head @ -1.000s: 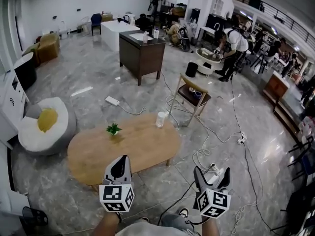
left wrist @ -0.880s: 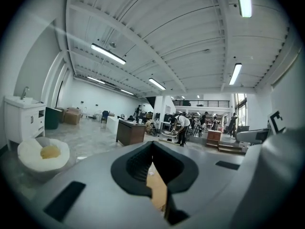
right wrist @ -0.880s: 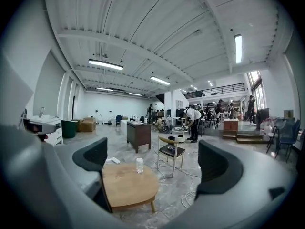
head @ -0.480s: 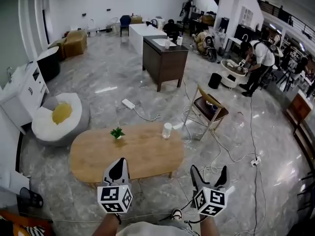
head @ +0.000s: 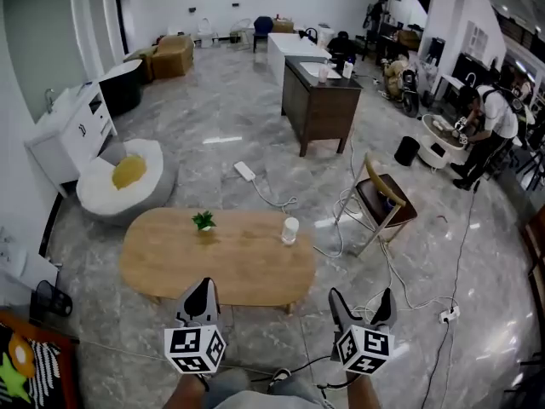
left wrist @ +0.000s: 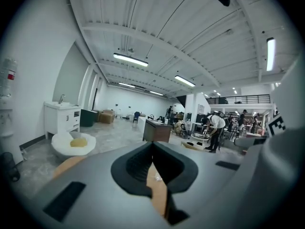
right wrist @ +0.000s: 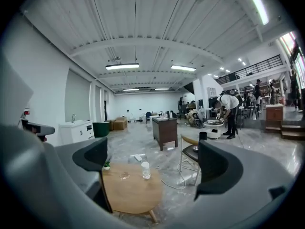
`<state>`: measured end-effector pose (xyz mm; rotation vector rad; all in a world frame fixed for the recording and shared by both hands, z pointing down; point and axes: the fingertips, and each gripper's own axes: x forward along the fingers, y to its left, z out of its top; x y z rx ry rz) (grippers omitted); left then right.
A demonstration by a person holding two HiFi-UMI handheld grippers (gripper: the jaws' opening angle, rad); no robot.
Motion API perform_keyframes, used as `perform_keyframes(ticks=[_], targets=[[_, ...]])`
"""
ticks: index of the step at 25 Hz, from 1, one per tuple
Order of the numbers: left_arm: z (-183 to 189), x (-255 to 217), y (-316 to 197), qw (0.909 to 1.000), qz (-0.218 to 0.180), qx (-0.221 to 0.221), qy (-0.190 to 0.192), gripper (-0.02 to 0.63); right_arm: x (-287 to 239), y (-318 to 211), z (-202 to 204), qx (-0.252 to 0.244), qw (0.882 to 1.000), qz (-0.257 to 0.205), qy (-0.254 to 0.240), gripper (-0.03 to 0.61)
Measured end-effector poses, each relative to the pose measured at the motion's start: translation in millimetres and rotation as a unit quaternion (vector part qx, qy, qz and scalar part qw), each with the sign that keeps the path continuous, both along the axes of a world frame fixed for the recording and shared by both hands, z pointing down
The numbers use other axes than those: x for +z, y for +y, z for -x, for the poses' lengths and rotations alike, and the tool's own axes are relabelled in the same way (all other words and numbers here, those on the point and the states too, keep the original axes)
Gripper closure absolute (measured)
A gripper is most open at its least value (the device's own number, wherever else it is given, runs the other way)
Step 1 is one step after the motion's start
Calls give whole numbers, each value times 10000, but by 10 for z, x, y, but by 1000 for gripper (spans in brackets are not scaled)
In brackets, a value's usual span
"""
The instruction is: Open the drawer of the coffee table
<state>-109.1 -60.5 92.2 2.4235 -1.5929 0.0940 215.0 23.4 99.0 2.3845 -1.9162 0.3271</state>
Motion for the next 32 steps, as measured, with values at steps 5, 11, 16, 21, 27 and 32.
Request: perform_keyframes(ticks=[5, 11, 16, 21, 27, 32], targets=[[-36, 189, 16, 9991, 206, -336, -177, 620, 315, -265, -130, -377, 9987, 246, -228, -9], [72, 321, -217, 9980, 251, -526, -264, 620, 543, -607, 72, -945, 9938, 430, -390, -9], [155, 459, -355, 9967, 317, -734, -136, 620, 564, -869, 305, -1364, 9881, 410, -573, -9], [246, 645, -451, 9956, 390, -832, -183, 620, 727, -1058, 458, -1558, 9849, 461, -593, -9], [333, 1300, -456, 9929, 776, -866, -252, 620, 1365, -1047, 485, -1540, 9828, 779, -658, -9], [342, 2063, -458, 9892, 1128, -882, -301, 620, 2131, -973, 565, -1668, 9771, 1136, -682, -9]])
